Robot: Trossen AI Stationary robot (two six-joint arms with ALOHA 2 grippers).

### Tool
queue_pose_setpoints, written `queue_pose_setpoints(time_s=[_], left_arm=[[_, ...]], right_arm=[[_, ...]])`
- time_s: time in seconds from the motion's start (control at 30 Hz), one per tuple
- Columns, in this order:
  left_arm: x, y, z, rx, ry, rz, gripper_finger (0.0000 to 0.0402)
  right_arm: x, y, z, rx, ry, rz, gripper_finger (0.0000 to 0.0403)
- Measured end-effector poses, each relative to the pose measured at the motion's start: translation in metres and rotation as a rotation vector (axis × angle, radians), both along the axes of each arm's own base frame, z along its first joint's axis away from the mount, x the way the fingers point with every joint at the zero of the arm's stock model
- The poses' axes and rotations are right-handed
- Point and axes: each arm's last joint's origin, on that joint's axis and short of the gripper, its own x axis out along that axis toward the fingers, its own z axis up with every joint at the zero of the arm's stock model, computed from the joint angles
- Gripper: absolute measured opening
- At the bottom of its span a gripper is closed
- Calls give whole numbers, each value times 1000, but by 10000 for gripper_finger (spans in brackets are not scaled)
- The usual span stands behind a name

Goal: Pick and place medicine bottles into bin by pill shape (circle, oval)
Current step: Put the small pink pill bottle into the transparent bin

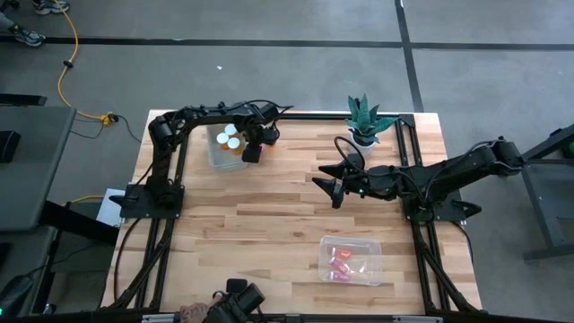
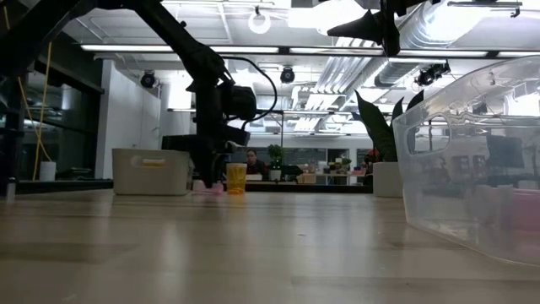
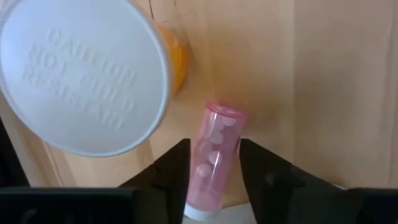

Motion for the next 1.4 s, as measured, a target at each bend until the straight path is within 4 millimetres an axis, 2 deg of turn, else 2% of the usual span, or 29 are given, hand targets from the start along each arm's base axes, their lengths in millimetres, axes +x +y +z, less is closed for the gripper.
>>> queue_pose_setpoints(time_s=[0.23, 0.63, 1.07, 1.23, 1.4], left_arm=[[0, 0, 0, 1, -5, 5, 93], [-1, -1, 7, 10, -20, 14, 64], [-11, -18, 63, -27, -191, 44, 60], [-15, -35, 97, -47, -325, 74, 60], [-12, -65, 130, -40, -430, 54, 60]], right_arm=[[0, 0, 0, 0, 0, 0, 252], [0, 0, -1, -3, 14, 0, 252], [0, 0, -1, -5, 13, 1, 252], [0, 0, -1, -5, 13, 2, 252], [0, -1, -1, -49, 28, 10, 252]])
